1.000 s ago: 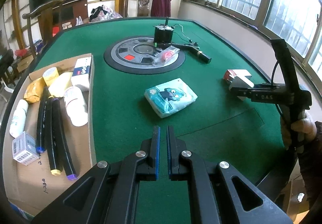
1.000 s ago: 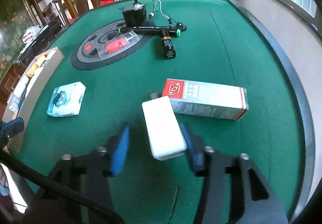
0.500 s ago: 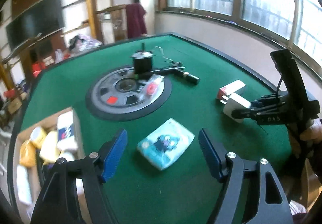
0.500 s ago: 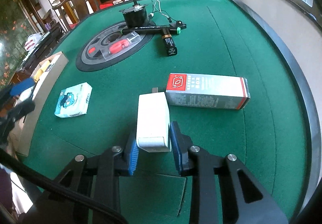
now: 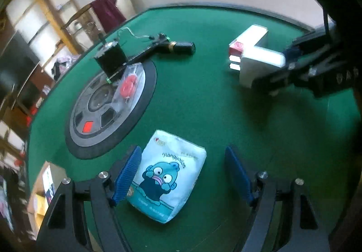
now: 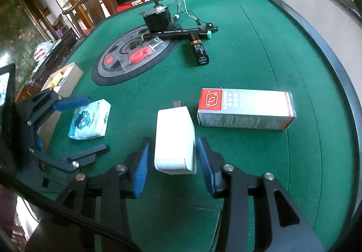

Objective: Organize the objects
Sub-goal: 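Grasp the white charger with the right tool, then carry the tissue pack into the box with the left tool while the right tool carries the charger there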

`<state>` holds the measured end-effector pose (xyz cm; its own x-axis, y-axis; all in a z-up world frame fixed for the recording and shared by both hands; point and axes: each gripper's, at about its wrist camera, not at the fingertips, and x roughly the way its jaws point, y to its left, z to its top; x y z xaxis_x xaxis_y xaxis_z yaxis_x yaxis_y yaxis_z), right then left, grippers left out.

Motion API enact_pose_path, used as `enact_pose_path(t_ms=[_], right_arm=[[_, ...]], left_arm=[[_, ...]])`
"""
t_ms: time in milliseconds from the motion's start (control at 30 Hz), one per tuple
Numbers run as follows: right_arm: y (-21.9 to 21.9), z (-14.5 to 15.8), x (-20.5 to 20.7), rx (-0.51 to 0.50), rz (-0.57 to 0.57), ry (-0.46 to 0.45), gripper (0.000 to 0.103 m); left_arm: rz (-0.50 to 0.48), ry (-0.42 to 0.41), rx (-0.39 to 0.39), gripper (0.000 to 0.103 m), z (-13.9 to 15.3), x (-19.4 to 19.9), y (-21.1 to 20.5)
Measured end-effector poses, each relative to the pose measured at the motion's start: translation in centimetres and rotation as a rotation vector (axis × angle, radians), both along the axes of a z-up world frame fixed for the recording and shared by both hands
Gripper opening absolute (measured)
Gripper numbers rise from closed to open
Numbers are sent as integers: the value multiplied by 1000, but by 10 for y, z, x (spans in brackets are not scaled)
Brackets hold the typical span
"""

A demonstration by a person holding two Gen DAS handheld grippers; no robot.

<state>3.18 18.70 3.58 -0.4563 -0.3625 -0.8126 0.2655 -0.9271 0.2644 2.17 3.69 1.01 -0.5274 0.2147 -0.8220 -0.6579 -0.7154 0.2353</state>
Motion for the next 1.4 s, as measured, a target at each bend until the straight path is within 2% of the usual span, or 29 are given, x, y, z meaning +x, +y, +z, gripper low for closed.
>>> enact_pose_path(t_ms=[33,67,133,200,267,367,467,500,533,600,633,700,733,767,833,900,967,1067,1167,1233,1267,1300,1400], right_arm=[[0,-1,-1,-1,-2,-2,46],[0,-2,-3,0,-6,-5,47],[-1,-3,-6,0,-14,-4,47],[-2,-3,-7,-2,-17,-5,47],[-5,-3,-6,15,-21,0,47],[-9,-2,-4,56,-27,21,47],[-11,0,-2,83,-33,45,47],[-11,0,-2,85,-35,47,43],[-11,1,-2,82,-37,48,31],[-11,1,0,88,-39,49,27],[-11,1,1,87,-39,50,27],[-12,0,3,88,-32,44,27],[-12,-1,4,91,-30,43,27],[-13,-2,4,91,-30,41,27],[-13,-5,6,86,-31,34,27],[-12,-5,7,74,-37,39,28],[-9,-5,6,51,-43,33,28],[-5,-6,5,14,-48,20,28],[0,-6,5,-26,-53,5,28],[2,-6,5,-43,-54,1,28],[2,-6,5,-47,-53,2,28],[2,-6,6,-48,-52,3,28],[1,-6,5,-48,-46,6,28]], left_arm=[[28,-52,33,55,1,-3,-2],[47,-58,43,41,2,-4,-4],[67,-28,11,33,3,-1,-4],[83,-33,34,27,7,3,-5],[94,-29,46,17,11,9,-6],[112,-65,115,3,18,13,-11],[129,-98,185,3,20,15,-19],[129,-111,208,3,21,16,-22],[127,-131,231,3,22,18,-26],[120,-153,232,3,21,20,-31],[115,-156,236,4,21,22,-34],[123,-134,255,12,24,24,-42],[147,-117,256,30,26,22,-47],[187,-95,276,58,29,18,-56],[267,-47,363,81,38,11,-74],[343,-57,424,81,39,-3,-86],[377,-84,446,81,36,-20,-89],[300,-107,383,81,25,-37,-75],[214,-289,340,81,-1,-49,-59],[149,-279,313,81,0,-41,-49],[105,-318,325,81,-2,-35,-44],[83,-315,329,81,-1,-28,-41],[52,-276,254,81,-2,-12,-23]])
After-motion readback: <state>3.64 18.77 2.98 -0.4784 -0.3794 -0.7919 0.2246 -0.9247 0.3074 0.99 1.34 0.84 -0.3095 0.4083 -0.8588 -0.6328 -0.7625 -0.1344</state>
